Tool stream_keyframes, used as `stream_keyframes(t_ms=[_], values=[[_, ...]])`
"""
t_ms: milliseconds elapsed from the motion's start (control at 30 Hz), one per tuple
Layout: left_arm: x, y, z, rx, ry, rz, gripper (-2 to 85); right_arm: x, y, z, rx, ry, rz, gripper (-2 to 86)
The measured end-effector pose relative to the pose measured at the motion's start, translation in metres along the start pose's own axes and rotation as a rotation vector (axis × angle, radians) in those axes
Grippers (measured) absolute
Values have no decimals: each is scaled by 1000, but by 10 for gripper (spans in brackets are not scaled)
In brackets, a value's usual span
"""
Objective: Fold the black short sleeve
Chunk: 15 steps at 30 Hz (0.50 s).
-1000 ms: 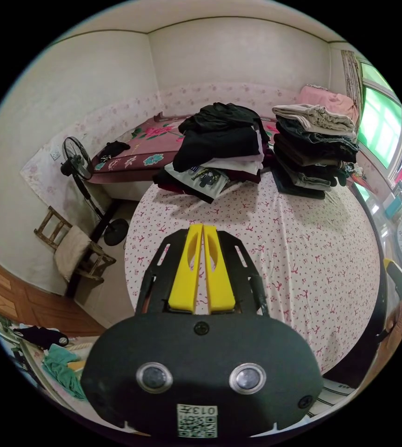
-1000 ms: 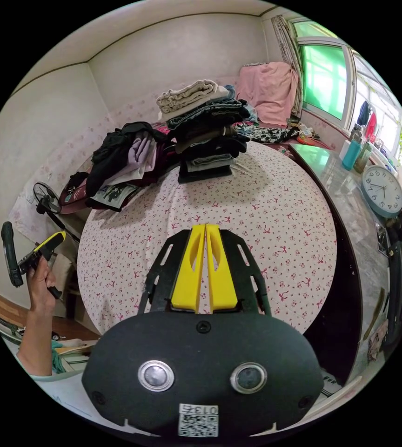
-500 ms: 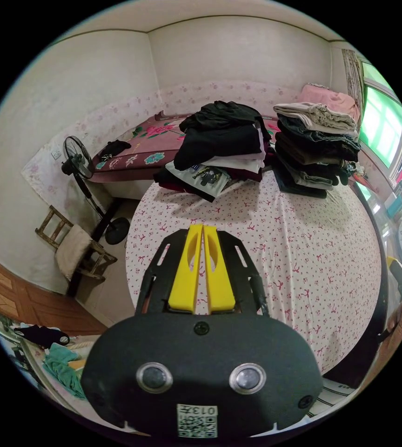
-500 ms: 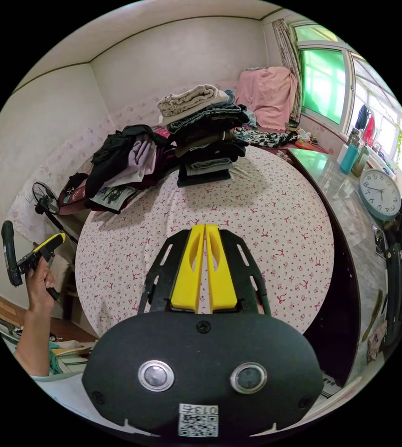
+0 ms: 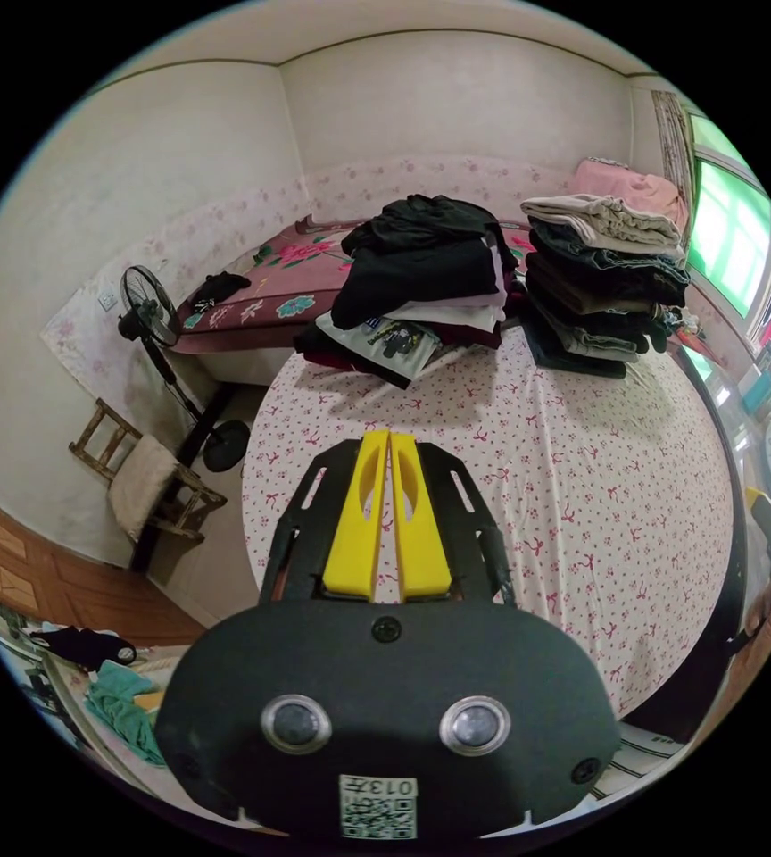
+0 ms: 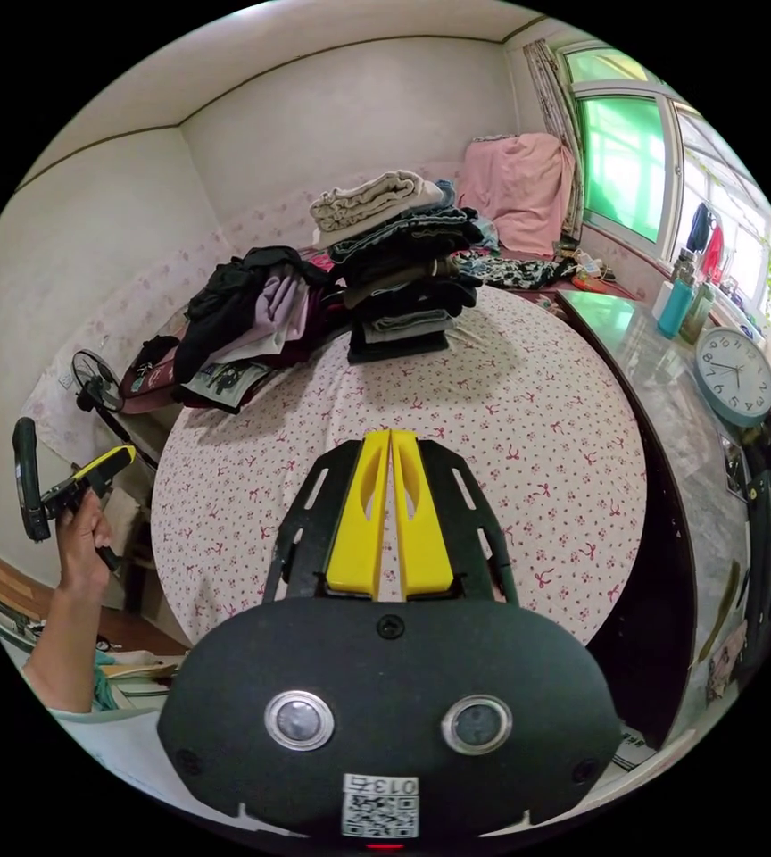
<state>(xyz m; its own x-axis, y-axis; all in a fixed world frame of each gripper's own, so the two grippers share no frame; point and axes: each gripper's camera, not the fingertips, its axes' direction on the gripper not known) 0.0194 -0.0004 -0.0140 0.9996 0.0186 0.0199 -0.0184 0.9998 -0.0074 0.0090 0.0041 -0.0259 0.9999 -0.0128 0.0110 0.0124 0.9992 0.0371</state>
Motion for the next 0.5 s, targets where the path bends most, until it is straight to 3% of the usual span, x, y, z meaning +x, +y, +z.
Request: stream_keyframes(t_ms=[500], values=[[7, -2, -1, -1, -14, 22, -3, -7, 2, -3, 10, 43, -23, -1]])
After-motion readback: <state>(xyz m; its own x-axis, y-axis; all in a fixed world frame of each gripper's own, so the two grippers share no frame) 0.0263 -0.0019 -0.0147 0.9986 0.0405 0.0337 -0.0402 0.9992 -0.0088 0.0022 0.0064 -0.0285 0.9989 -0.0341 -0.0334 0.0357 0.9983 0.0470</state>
